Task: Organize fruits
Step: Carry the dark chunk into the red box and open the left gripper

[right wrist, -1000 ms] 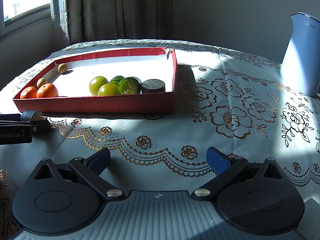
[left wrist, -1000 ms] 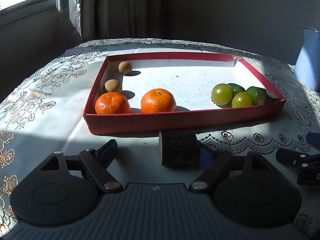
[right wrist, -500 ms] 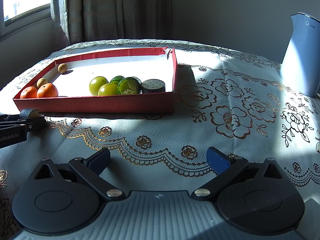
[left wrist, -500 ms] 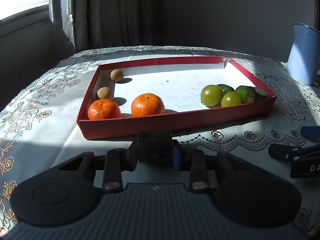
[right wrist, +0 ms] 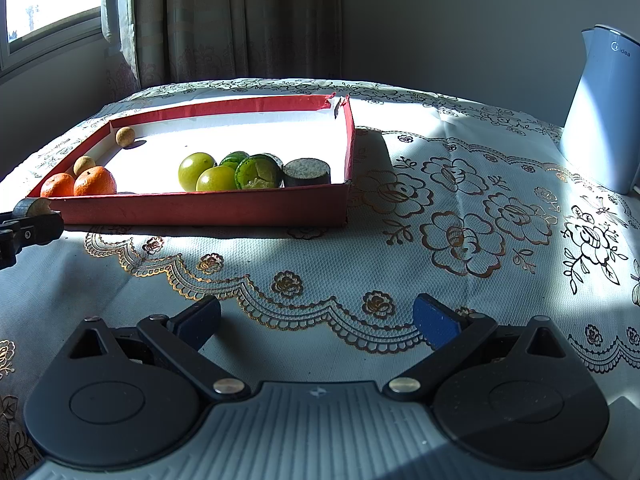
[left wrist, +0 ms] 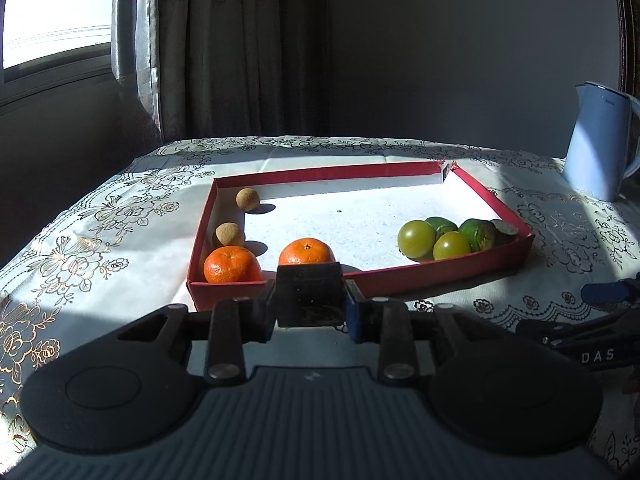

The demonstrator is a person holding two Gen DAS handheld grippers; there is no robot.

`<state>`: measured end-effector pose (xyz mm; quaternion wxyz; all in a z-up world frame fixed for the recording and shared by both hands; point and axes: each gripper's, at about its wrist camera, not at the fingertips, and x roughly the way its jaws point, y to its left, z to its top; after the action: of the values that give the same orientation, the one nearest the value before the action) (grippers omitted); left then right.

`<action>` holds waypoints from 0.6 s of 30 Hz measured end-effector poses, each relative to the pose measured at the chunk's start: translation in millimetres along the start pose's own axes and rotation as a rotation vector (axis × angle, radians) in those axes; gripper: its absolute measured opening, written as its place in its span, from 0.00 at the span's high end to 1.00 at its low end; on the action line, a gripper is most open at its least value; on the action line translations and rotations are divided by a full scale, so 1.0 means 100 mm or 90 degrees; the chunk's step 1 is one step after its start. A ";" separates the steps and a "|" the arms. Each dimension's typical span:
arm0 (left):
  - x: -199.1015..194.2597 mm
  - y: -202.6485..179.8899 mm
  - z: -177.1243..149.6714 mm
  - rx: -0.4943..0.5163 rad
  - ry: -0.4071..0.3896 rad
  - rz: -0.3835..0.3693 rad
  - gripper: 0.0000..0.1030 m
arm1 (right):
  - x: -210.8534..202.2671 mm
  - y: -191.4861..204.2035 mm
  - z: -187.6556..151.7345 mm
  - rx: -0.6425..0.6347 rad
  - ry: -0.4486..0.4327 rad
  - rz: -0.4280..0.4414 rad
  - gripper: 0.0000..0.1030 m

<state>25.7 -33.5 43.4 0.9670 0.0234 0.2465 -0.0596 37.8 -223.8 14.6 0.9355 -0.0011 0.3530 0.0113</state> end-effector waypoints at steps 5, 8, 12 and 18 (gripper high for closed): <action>0.02 -0.07 0.18 0.014 -0.017 0.004 0.71 | 0.00 0.00 0.00 0.000 0.000 0.000 0.00; 0.12 -0.17 0.26 0.024 -0.015 0.004 0.71 | 0.00 0.00 0.00 0.000 0.000 0.000 0.00; 0.33 -0.23 0.34 0.022 0.002 0.002 0.71 | 0.00 0.00 0.00 0.000 0.000 0.000 0.00; 0.65 -0.27 0.49 0.013 0.014 0.006 0.71 | 0.01 0.01 0.00 -0.001 0.000 0.000 0.00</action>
<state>102.0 -71.0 55.1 0.9642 0.0349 0.2564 -0.0575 38.6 -222.4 14.1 0.9356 -0.0018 0.3530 0.0115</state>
